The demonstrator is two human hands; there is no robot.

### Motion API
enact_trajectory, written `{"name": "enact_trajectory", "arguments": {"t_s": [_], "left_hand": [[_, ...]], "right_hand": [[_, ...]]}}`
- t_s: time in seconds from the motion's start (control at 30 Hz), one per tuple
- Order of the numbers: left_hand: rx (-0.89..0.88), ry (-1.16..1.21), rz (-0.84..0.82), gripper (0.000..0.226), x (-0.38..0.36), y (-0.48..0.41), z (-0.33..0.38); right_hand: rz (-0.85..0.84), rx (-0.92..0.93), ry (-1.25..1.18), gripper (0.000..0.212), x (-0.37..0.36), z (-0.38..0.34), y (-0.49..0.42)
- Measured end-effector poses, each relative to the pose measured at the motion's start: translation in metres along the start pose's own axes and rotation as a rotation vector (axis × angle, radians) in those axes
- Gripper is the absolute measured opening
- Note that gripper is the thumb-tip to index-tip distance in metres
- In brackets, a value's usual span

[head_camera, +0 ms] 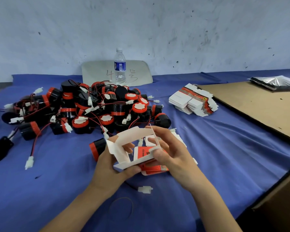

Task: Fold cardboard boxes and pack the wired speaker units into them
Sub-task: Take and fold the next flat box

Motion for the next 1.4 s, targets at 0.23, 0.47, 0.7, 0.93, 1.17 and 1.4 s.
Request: {"name": "enact_trajectory", "arguments": {"t_s": [0.23, 0.47, 0.7, 0.93, 1.17, 1.4], "left_hand": [[-0.036, -0.067, 0.021, 0.026, 0.003, 0.002, 0.012], [-0.060, -0.067, -0.014, 0.027, -0.003, 0.002, 0.011], [-0.017, 0.018, 0.039, 0.043, 0.002, 0.003, 0.010], [0.351, 0.355, 0.153, 0.028, 0.012, 0.016, -0.039], [0.215, 0.328, 0.032, 0.035, 0.002, 0.004, -0.023], [0.071, 0.045, -0.076, 0.060, -0.014, 0.003, 0.006]], "right_hand": [[0.046, -0.027, -0.218, 0.040, -0.008, 0.009, -0.001], [0.154, 0.041, -0.101, 0.025, -0.008, 0.006, -0.001], [0.170, 0.334, 0.761, 0.056, -0.020, -0.031, 0.009], [0.209, 0.505, 1.014, 0.057, -0.030, -0.046, 0.017], [0.259, 0.297, 0.745, 0.039, -0.014, -0.029, 0.009], [0.384, 0.122, 0.312, 0.026, 0.019, -0.005, 0.009]]}}
Point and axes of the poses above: each hand's wrist, its own y-axis away from the middle knuckle, its own x-axis out of the back of the hand, z = x × y, the point moved 10 cm from there along -y, towards the middle knuckle, and after that the axes turned 12 degrees about -z, right-handed, at the moved point
